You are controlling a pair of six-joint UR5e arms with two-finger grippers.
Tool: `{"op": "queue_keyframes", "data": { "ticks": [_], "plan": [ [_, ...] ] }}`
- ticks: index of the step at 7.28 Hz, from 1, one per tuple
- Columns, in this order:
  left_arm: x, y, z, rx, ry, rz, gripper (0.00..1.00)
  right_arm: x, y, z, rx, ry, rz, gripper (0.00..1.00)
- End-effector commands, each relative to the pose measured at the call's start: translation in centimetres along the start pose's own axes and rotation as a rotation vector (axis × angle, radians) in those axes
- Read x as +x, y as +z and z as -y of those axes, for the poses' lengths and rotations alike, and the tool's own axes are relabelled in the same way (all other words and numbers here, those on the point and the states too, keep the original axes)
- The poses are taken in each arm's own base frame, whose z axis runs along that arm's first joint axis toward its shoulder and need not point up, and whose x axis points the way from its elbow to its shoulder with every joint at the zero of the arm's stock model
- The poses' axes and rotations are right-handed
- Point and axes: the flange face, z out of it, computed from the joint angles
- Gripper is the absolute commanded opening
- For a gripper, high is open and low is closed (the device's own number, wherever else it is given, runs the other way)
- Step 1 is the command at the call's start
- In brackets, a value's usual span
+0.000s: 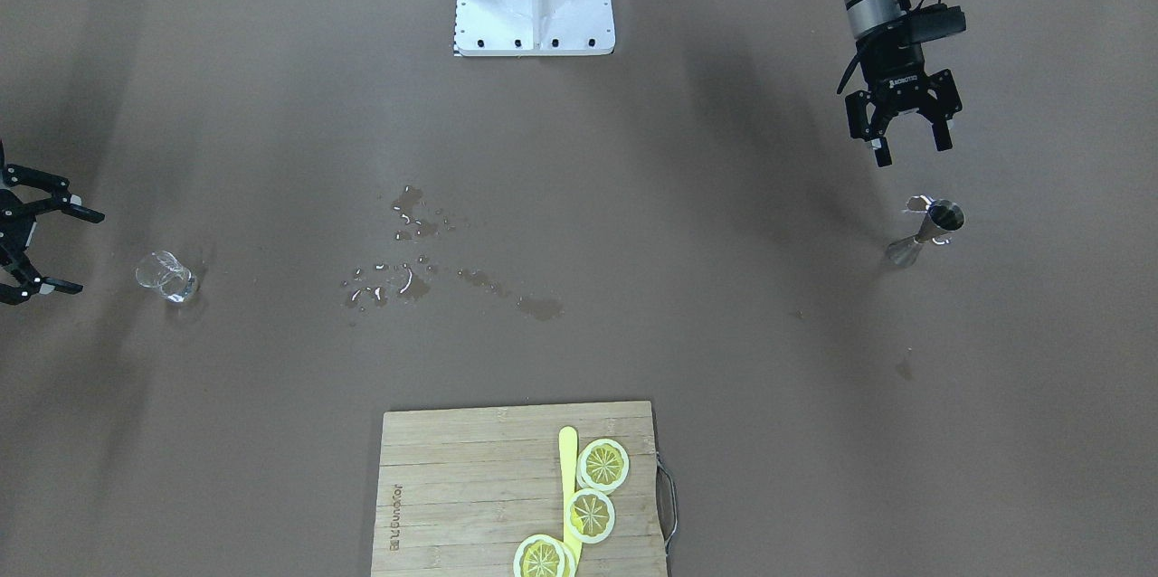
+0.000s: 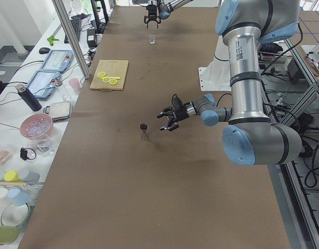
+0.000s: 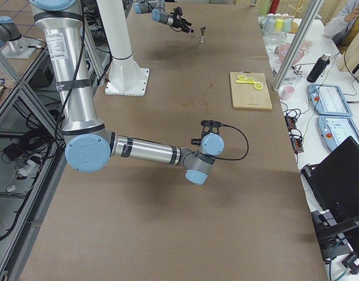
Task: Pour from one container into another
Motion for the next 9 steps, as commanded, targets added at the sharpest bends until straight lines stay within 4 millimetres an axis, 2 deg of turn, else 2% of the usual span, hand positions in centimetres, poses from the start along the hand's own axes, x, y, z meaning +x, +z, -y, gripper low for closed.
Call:
{"op": "queue_keyframes", "data": {
  "ticks": [1,3,5,8,9],
  "plan": [
    [0.4,1.0,-2.8,0.02,0.024,-0.002,0.96,-0.8,0.3,-2.5,0.008,0.014,0.045,1.0],
    [-0.3,2.0,-4.0,0.021,0.012,-0.002,0.96,-1.0,0.9,-3.7,0.005,0.043,0.077,1.0],
    [-0.5,3.6,-4.0,0.036,-0.001,0.023,0.93,-0.3,2.3,-2.5,0.006,0.023,0.089,1.0],
    [0.5,7.0,-4.1,0.076,-0.031,0.062,0.92,0.3,3.8,-2.5,-0.029,-0.003,0.038,1.0],
    [0.8,7.6,-3.6,0.07,-0.044,0.073,0.92,0.5,4.4,-2.5,-0.045,-0.012,0.011,1.0]
  ]
}}
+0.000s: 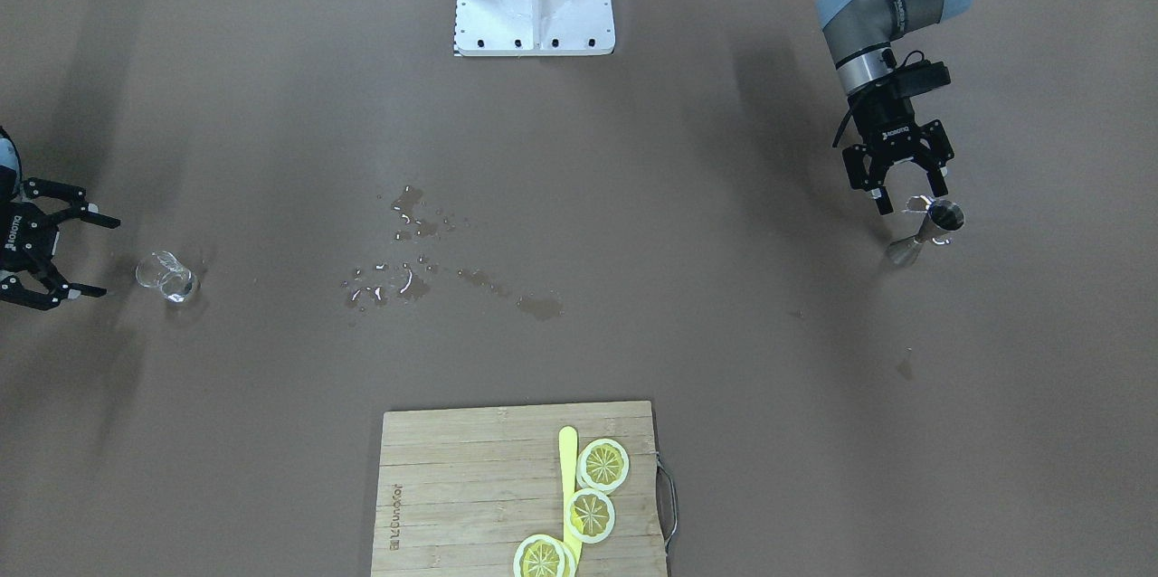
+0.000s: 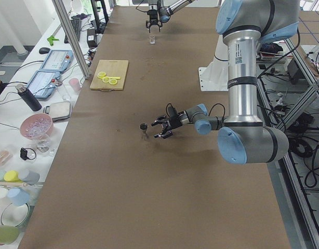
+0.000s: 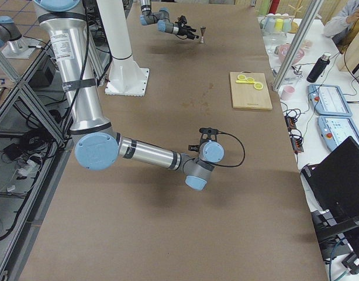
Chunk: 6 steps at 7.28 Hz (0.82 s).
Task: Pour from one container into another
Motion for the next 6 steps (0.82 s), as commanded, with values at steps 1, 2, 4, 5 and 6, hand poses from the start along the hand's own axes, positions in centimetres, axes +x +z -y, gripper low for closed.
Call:
{"op": "queue_keyframes", "data": {
  "ticks": [1,2,4,5,6],
  "plan": [
    [0.4,1.6,0.5,0.007,-0.019,0.026,0.92,0.5,1.1,0.6,-0.017,-0.02,-0.031,1.0],
    [0.1,2.2,0.2,0.012,-0.012,0.035,0.92,0.7,1.5,1.1,-0.014,-0.022,-0.026,0.99],
    [0.8,2.8,0.6,0.008,-0.031,0.044,0.92,0.8,1.6,1.1,-0.012,-0.035,-0.033,0.97],
    [1.5,3.4,0.7,0.016,-0.041,0.049,0.91,0.6,1.7,0.8,-0.005,-0.048,-0.034,0.98],
    [2.2,3.9,0.8,0.023,-0.051,0.053,0.89,0.3,1.6,0.5,0.005,-0.066,-0.036,0.98]
  ]
}}
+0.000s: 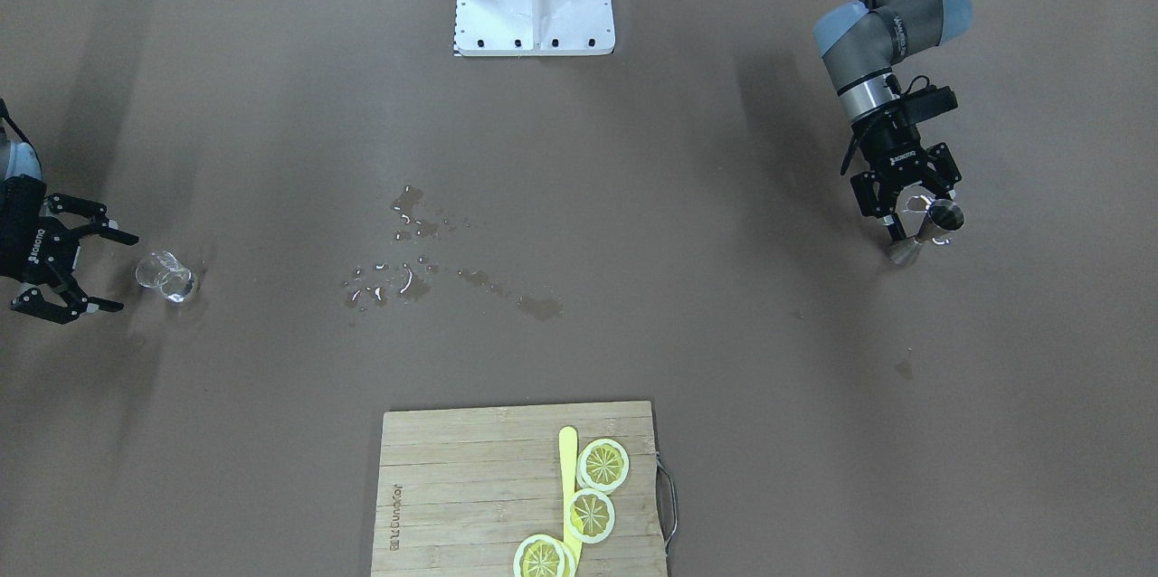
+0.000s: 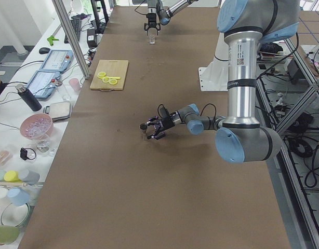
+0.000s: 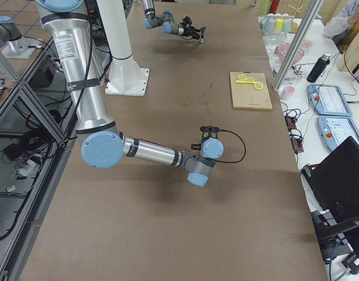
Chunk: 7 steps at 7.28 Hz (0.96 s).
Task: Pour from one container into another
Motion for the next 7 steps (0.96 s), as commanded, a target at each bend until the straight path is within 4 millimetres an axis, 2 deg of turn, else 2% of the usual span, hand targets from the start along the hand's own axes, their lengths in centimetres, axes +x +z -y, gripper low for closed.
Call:
{"op": "queue_keyframes", "data": {
  "ticks": [1,2,4,7],
  "plan": [
    [0.7,1.5,-0.1,0.017,-0.007,0.019,0.82,-0.2,0.2,-0.6,0.027,-0.048,-0.008,0.98],
    [0.3,1.9,-0.5,0.021,0.004,0.026,0.77,0.0,0.4,-0.7,0.041,-0.053,-0.008,0.98],
    [-0.2,2.4,-1.0,0.032,0.016,0.034,0.74,0.2,0.3,-0.1,0.056,-0.068,-0.012,0.98],
    [0.3,2.3,-1.0,0.033,0.012,0.031,0.63,1.6,1.0,0.1,0.056,-0.057,-0.013,0.97]
  ]
}}
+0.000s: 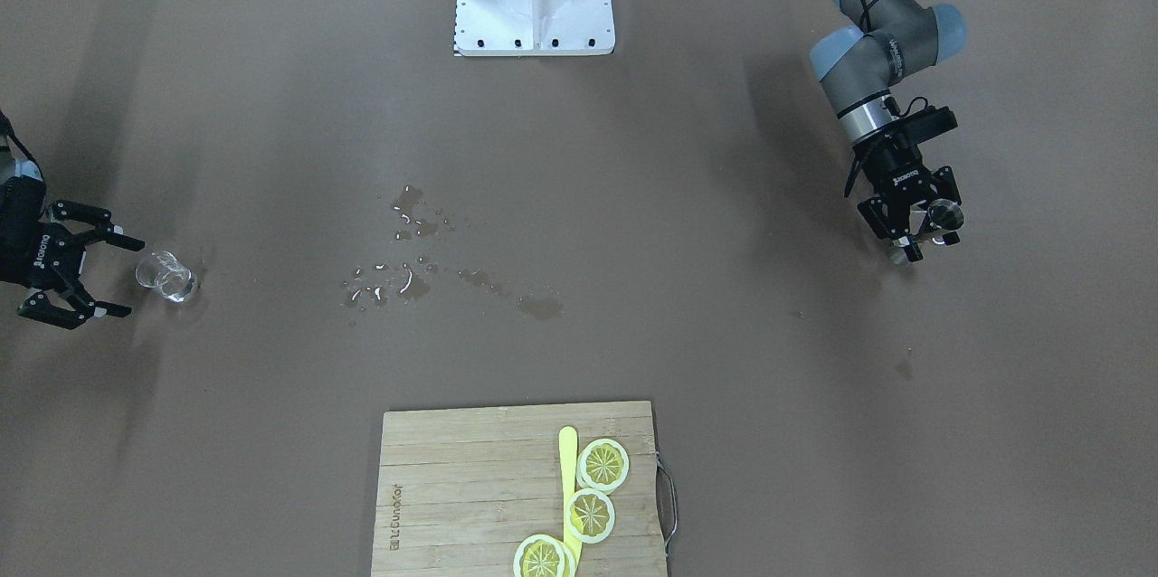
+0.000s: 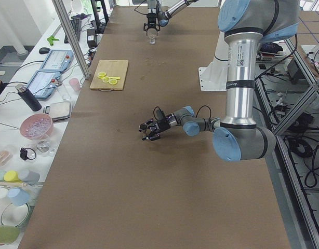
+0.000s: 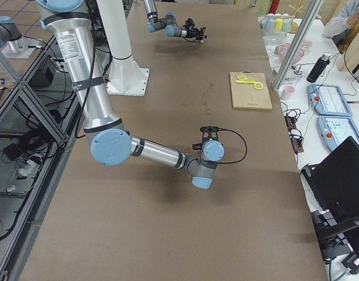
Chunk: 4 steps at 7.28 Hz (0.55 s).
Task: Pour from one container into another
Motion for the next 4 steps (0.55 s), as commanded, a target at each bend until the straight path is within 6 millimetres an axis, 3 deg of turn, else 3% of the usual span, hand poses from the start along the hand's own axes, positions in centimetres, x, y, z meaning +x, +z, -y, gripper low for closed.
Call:
{"op": "queue_keyframes", "data": {
  "ticks": [1,4],
  "plan": [
    [0.42,-0.06,0.16,0.0,-0.005,-0.003,0.57,0.62,0.44,-0.12,-0.001,0.006,0.002,0.97],
    [0.58,-0.19,0.28,-0.007,0.019,-0.003,0.1,0.31,1.1,0.29,0.01,0.017,0.01,0.97]
  ]
}}
